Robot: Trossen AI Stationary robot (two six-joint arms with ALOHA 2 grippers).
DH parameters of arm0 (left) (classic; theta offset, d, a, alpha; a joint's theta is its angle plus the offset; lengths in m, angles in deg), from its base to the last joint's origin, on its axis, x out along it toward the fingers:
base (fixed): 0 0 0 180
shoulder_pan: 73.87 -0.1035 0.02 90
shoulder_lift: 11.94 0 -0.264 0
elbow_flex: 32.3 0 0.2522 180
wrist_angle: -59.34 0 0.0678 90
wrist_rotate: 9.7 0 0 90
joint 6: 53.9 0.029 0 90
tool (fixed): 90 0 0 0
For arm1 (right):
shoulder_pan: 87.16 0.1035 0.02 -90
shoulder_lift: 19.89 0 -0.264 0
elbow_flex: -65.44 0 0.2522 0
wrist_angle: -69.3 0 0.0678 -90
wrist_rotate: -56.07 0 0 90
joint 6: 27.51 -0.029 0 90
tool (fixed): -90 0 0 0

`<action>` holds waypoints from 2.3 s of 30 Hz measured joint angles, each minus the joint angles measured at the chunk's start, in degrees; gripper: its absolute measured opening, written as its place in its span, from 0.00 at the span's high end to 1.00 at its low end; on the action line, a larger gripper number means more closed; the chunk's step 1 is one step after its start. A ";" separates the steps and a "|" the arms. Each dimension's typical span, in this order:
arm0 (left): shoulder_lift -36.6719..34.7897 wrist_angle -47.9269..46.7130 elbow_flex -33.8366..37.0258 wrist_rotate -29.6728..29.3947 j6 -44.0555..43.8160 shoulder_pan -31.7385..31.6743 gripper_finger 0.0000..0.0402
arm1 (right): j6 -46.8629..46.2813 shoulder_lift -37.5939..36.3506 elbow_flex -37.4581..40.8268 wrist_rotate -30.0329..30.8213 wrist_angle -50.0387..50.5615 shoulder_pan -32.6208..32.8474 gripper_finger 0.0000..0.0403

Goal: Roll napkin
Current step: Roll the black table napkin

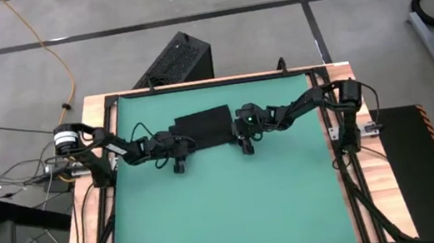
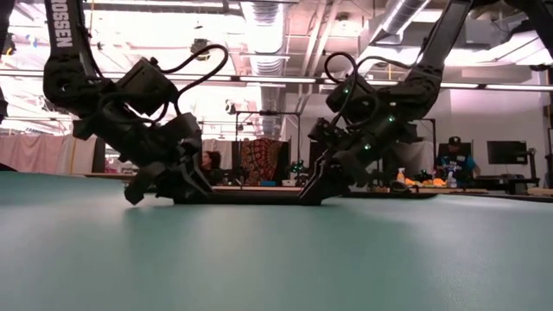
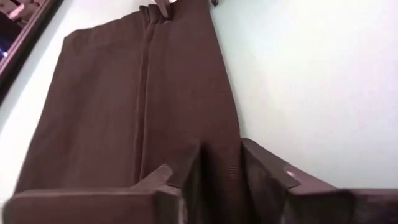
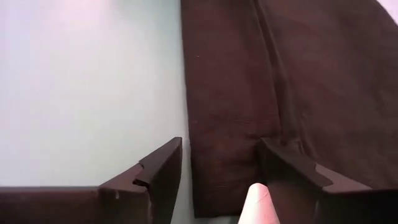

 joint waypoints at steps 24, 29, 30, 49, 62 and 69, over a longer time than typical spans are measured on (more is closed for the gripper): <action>-8.80 -5.74 0.37 -1.09 -19.95 7.25 1.00 | -12.17 -11.37 0.35 4.29 10.69 6.89 0.95; -12.82 -11.15 -0.71 -0.89 -27.08 11.31 1.00 | -15.38 -12.47 0.37 4.40 11.02 10.84 0.95; -13.33 -12.23 -1.02 -1.41 -27.29 11.72 1.00 | -15.53 -12.50 0.37 4.63 10.99 11.35 0.95; -16.71 -26.32 -8.55 -4.84 -25.83 9.89 1.00 | -20.23 -14.75 -6.36 5.63 20.09 8.55 0.95; -16.71 -25.78 -8.57 1.69 -33.89 4.90 1.00 | -27.50 -14.51 -6.56 4.26 21.72 6.09 0.95; -16.73 -25.21 -8.57 9.79 -36.32 4.30 1.00 | -27.32 -14.51 -6.58 3.79 22.21 8.18 0.95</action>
